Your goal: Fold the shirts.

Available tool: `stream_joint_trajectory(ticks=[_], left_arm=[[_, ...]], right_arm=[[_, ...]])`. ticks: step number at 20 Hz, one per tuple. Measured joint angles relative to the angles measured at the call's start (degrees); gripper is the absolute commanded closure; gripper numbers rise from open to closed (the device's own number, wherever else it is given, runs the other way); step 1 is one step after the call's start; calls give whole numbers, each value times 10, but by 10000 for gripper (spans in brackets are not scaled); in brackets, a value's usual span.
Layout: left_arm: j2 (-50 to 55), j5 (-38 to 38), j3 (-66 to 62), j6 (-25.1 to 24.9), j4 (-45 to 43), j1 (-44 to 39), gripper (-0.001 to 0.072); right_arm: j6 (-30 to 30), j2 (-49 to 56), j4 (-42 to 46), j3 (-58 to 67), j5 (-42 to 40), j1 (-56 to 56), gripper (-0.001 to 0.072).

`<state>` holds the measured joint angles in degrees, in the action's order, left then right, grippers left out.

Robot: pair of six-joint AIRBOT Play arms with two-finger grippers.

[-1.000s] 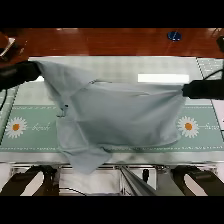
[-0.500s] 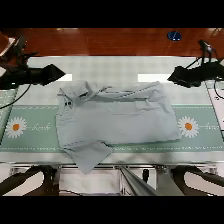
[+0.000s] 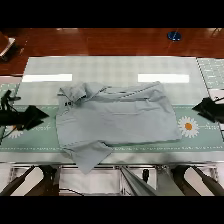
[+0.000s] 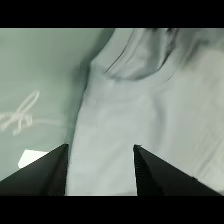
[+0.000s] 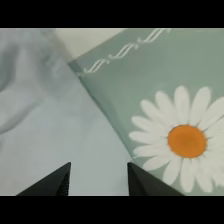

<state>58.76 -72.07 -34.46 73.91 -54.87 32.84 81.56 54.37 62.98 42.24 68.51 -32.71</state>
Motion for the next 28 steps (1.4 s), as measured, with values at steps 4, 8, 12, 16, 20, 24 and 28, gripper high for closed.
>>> stream_joint_trajectory(ticks=[4,8,12,16,20,24,28], left_arm=[[0,-44,54,-1,-34,12,202],[18,-63,78,10,-55,-4,202],[39,-49,105,16,-50,-24,203],[54,-28,130,6,5,-64,227],[61,12,143,-14,17,-106,688],[63,19,146,-48,41,-121,688],[63,24,146,-66,60,-125,688]], right_arm=[[-29,-55,-45,-102,-7,5,301],[-39,-71,-58,-134,-10,28,301],[-42,-76,-56,-143,-11,39,301],[-27,-77,-17,-145,-23,38,301],[9,-77,56,-146,-31,-14,301],[45,-69,112,-164,-21,-63,301],[48,-33,101,-182,-5,-77,302]])
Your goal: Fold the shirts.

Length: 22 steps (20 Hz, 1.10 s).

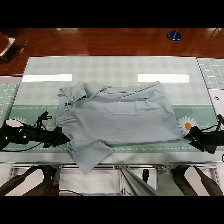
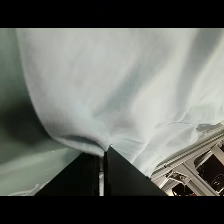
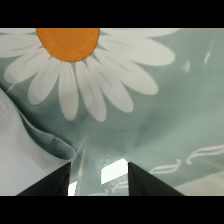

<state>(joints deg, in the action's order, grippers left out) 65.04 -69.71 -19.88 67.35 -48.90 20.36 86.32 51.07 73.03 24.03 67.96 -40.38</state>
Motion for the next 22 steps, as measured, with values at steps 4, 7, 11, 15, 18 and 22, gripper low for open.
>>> stream_joint_trajectory(ticks=[4,7,11,15,18,22], left_arm=[[0,6,0,-6,9,-1,688],[0,12,0,-8,14,-1,688],[0,18,0,-9,16,-1,688],[0,23,0,-9,17,-1,688],[0,32,0,-16,34,-1,688],[-15,33,-24,-60,129,-1,688]], right_arm=[[-27,32,-61,-5,12,-3,302],[-48,54,-106,-6,12,-4,302],[-71,76,-155,-7,2,-4,303],[-97,103,-196,-7,-10,-1,437],[-120,120,-222,2,-17,37,688],[-141,125,-247,77,-3,112,689]])
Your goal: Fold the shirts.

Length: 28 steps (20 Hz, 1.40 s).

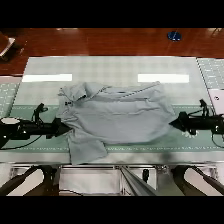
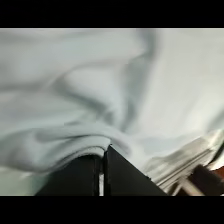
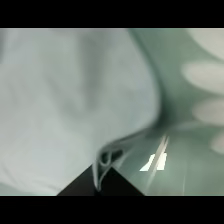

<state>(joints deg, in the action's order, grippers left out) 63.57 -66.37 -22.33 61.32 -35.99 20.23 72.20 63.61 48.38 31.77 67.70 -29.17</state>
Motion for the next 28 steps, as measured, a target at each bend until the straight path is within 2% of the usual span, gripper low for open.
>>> stream_joint_trajectory(ticks=[2,5,8,10,16,22,25,28], left_arm=[[-30,-6,-45,-22,92,0,688],[-96,28,-163,-40,217,0,689],[-159,80,-310,-44,246,1,689],[-199,113,-409,-23,203,2,689],[-317,167,-616,94,-68,2,689],[-419,131,-654,157,-274,0,689],[-438,107,-632,195,-319,-4,689],[-439,85,-576,226,-326,-6,689]], right_arm=[[1,-14,-14,88,16,31,689],[20,-51,-23,267,26,58,689],[42,-102,-9,433,16,68,689],[53,-144,13,516,10,71,689],[73,-283,78,611,23,74,688],[100,-370,142,624,79,74,688],[106,-380,171,621,102,75,688],[110,-369,177,606,122,75,688]])
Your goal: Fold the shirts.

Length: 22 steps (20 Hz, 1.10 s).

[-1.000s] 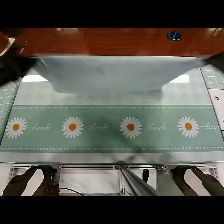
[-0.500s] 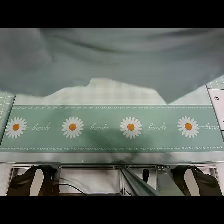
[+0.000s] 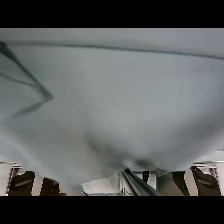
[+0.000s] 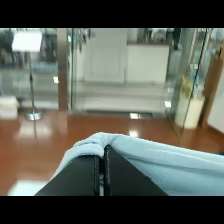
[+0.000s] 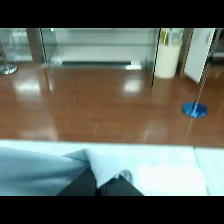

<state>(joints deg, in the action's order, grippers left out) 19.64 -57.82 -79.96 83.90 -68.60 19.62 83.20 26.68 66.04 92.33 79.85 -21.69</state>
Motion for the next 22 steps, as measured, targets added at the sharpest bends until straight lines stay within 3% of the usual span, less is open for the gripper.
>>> stream_joint_trajectory(ticks=[5,10,14,22], left_arm=[[51,-9,152,-12,73,-2,689],[212,55,234,-66,146,-53,689],[391,149,202,-83,164,-115,689],[669,200,65,-80,172,-188,689]], right_arm=[[-18,56,-67,-89,12,0,689],[-75,180,-165,-207,-37,0,689],[-102,331,-214,-230,-104,2,689],[-107,612,-251,-141,-189,55,689]])
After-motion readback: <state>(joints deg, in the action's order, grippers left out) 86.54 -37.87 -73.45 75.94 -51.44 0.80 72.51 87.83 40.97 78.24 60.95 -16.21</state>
